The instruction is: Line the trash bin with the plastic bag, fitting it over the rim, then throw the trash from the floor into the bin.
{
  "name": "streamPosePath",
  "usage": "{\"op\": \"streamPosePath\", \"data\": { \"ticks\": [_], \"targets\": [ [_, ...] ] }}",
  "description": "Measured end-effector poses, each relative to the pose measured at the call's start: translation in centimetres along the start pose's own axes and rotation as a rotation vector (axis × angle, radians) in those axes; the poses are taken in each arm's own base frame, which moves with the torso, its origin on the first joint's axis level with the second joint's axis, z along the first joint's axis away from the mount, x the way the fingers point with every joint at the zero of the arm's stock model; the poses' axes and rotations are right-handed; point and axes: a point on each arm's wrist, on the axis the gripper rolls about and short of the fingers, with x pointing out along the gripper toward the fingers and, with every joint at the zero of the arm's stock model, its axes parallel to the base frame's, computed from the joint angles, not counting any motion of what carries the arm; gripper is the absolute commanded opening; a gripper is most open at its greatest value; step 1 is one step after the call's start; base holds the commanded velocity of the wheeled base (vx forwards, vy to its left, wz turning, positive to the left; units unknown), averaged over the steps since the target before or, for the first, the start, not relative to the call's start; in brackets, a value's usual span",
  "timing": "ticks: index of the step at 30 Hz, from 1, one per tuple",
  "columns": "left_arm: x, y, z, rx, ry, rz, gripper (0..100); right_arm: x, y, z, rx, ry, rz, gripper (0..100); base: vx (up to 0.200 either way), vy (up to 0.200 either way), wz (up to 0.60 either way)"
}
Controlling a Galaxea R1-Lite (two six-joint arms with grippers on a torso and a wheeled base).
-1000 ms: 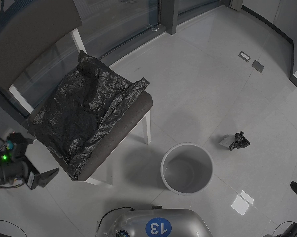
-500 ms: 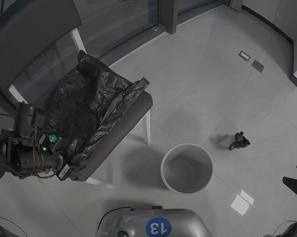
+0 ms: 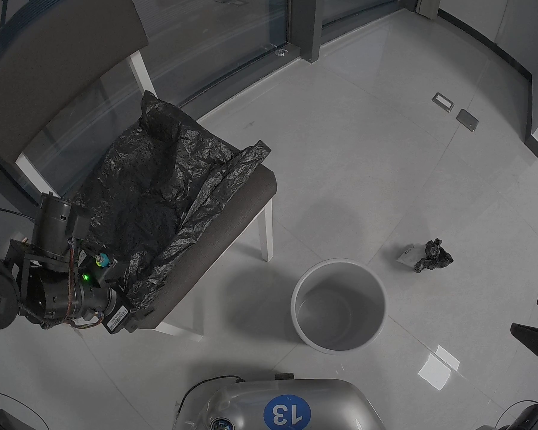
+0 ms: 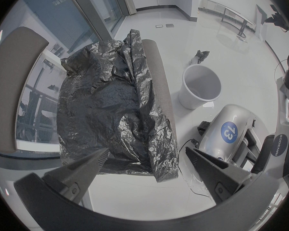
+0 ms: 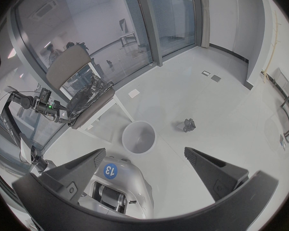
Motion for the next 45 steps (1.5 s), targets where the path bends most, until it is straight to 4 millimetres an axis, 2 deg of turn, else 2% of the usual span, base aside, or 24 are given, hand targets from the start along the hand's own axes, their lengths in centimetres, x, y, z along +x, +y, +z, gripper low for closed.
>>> {"op": "streamPosePath", "data": {
  "ticks": [19, 20, 36, 41, 45],
  "targets": [
    [1.7, 1.0, 0.1, 0.008, 0.055, 0.027, 100, 0.0, 0.0, 0.1, -0.002, -0.010, 0.002, 100, 0.000, 0.000, 0.00],
    [1.8, 1.0, 0.1, 0.006, 0.056, 0.024, 0, 0.0, 0.0, 0.1, -0.002, -0.010, 0.002, 100, 0.000, 0.000, 0.00],
    [1.7, 1.0, 0.5, 0.011, 0.039, 0.030, 0, 0.2, 0.2, 1.6, -0.018, -0.024, 0.021, 100, 0.000, 0.000, 0.00],
    [1.0, 0.9, 1.3, 0.016, -0.022, 0.037, 0, 1.0, 0.3, 2.7, -0.078, -0.035, 0.030, 100, 0.000, 0.000, 0.00],
    [0.0, 0.6, 2.0, 0.024, -0.082, 0.035, 0, 2.4, 0.4, 3.6, -0.123, -0.035, 0.044, 100, 0.000, 0.000, 0.00]
  ]
}}
